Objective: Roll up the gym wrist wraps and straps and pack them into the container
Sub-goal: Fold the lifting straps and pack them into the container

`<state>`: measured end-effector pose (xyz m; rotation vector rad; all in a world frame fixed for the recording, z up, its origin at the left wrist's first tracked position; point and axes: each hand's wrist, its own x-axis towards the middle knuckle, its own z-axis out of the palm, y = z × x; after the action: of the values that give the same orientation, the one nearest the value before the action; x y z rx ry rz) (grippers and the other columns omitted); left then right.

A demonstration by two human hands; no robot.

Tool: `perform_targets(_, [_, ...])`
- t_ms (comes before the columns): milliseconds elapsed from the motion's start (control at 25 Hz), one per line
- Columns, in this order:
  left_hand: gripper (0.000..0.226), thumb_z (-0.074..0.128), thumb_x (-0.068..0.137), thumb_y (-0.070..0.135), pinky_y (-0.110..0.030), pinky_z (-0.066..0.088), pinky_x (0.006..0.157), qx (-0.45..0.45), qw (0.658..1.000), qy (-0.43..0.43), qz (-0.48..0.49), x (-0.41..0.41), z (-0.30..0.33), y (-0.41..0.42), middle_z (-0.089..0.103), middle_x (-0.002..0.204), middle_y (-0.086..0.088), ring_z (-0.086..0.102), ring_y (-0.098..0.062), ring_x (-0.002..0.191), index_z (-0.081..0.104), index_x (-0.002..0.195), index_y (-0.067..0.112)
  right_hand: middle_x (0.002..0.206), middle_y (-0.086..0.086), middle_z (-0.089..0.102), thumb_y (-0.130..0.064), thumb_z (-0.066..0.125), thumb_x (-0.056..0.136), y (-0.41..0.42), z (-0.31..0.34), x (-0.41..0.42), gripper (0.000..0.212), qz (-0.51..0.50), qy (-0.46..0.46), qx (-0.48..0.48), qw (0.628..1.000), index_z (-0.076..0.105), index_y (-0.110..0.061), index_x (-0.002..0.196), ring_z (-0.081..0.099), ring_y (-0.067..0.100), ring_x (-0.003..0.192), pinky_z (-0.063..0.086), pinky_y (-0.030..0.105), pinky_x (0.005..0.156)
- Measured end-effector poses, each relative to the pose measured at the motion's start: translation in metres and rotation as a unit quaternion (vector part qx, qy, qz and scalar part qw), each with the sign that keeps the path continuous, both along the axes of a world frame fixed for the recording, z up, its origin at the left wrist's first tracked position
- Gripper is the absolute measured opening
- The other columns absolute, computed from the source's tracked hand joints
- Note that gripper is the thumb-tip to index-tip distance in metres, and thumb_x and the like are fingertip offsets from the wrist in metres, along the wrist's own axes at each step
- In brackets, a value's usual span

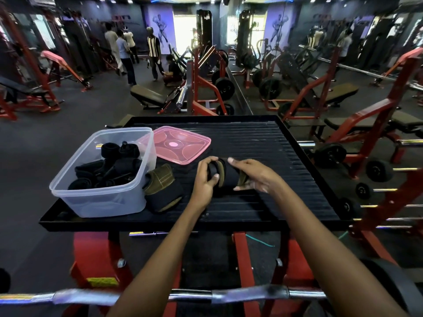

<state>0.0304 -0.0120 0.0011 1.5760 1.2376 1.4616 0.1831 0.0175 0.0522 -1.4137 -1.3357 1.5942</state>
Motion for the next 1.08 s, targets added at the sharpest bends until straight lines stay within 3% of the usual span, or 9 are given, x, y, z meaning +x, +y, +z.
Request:
perform_targets(80, [0.048,0.048,0.063,0.001,-0.031,0.035,0.107,0.023,0.994,0.102,0.027,-0.004,0.006,-0.008,0.051,0.114,-0.004,0.048,-0.015,0.113,0.056,0.109,0.012,0.1,0.008,0.056,-0.032,0.073,0.08,-0.006,-0.007,-0.007,0.039,-0.055,-0.003,0.051,0.997,0.052,-0.013,0.106,0.058,0.018,0.084,0.056,0.036,0.066])
perform_targets(200, [0.052,0.047,0.063,-0.006,-0.022,0.032,0.103,0.1,0.948,0.25,0.171,-0.019,0.021,-0.03,0.05,0.119,-0.001,0.045,-0.017,0.115,0.059,0.11,0.014,0.109,0.004,0.054,-0.023,0.084,0.066,-0.008,-0.014,-0.016,0.059,-0.108,-0.112,0.253,0.955,0.051,-0.018,0.115,0.055,0.015,0.095,0.043,0.024,0.081])
perform_targets(320, [0.048,0.051,0.064,-0.007,-0.033,0.032,0.102,0.106,0.898,0.188,0.383,-0.026,0.026,-0.052,0.049,0.121,-0.007,0.04,-0.022,0.114,0.059,0.108,0.012,0.115,0.0,0.038,-0.017,0.085,0.064,-0.017,-0.02,-0.029,0.072,-0.042,-0.129,0.334,0.933,0.048,-0.017,0.125,0.045,0.008,0.103,0.033,0.012,0.092])
perform_targets(440, [0.045,0.057,0.068,-0.005,-0.041,0.029,0.102,-0.008,0.876,0.053,0.479,-0.023,0.022,-0.068,0.044,0.125,-0.01,0.037,-0.026,0.116,0.055,0.109,0.012,0.118,0.0,0.032,-0.017,0.085,0.063,-0.027,-0.03,-0.041,0.063,-0.056,-0.149,0.34,0.927,0.054,-0.013,0.118,0.043,0.01,0.104,0.036,0.023,0.103])
perform_targets(560, [0.045,0.061,0.071,-0.004,-0.035,0.028,0.102,-0.076,0.863,-0.041,0.498,-0.03,0.019,-0.071,0.039,0.128,-0.015,0.04,-0.034,0.117,0.051,0.115,0.005,0.138,0.012,0.025,-0.016,0.084,0.065,-0.03,-0.038,-0.05,0.051,-0.102,-0.159,0.326,0.926,0.06,-0.011,0.109,0.035,0.022,0.122,0.028,0.018,0.106])
perform_targets(640, [0.056,0.068,0.073,-0.001,-0.026,0.027,0.103,-0.09,0.875,-0.056,0.472,-0.032,0.019,-0.069,0.034,0.135,-0.015,0.041,-0.032,0.12,0.044,0.124,0.002,0.139,0.014,0.031,-0.016,0.083,0.064,-0.03,-0.041,-0.052,0.055,-0.088,-0.158,0.321,0.93,0.059,-0.017,0.114,0.038,0.025,0.124,0.03,0.019,0.103])
perform_targets(800, [0.074,0.074,0.074,0.013,-0.033,0.026,0.107,-0.127,0.86,-0.026,0.493,-0.023,0.019,-0.067,0.034,0.142,-0.012,0.037,-0.031,0.127,0.034,0.136,0.005,0.117,0.008,0.057,-0.02,0.087,0.058,-0.03,-0.046,-0.053,0.078,-0.098,-0.099,0.28,0.95,0.044,-0.021,0.124,0.056,0.022,0.107,0.044,0.029,0.091])
perform_targets(920, [0.073,0.076,0.073,0.024,-0.04,0.028,0.104,-0.198,0.851,0.019,0.486,-0.027,0.021,-0.064,0.046,0.136,-0.01,0.036,-0.032,0.121,0.039,0.136,0.012,0.113,0.005,0.06,-0.018,0.087,0.059,-0.034,-0.045,-0.058,0.072,-0.107,-0.073,0.258,0.957,0.047,-0.017,0.119,0.057,0.02,0.104,0.042,0.024,0.084])
perform_targets(1080, [0.058,0.075,0.073,0.019,-0.034,0.034,0.1,-0.174,0.899,0.076,0.394,-0.029,0.018,-0.067,0.045,0.128,-0.01,0.043,-0.031,0.117,0.05,0.125,0.018,0.107,0.004,0.06,-0.006,0.084,0.06,-0.04,-0.041,-0.066,0.059,-0.062,-0.056,0.293,0.953,0.056,-0.013,0.112,0.057,0.018,0.099,0.041,0.021,0.082])
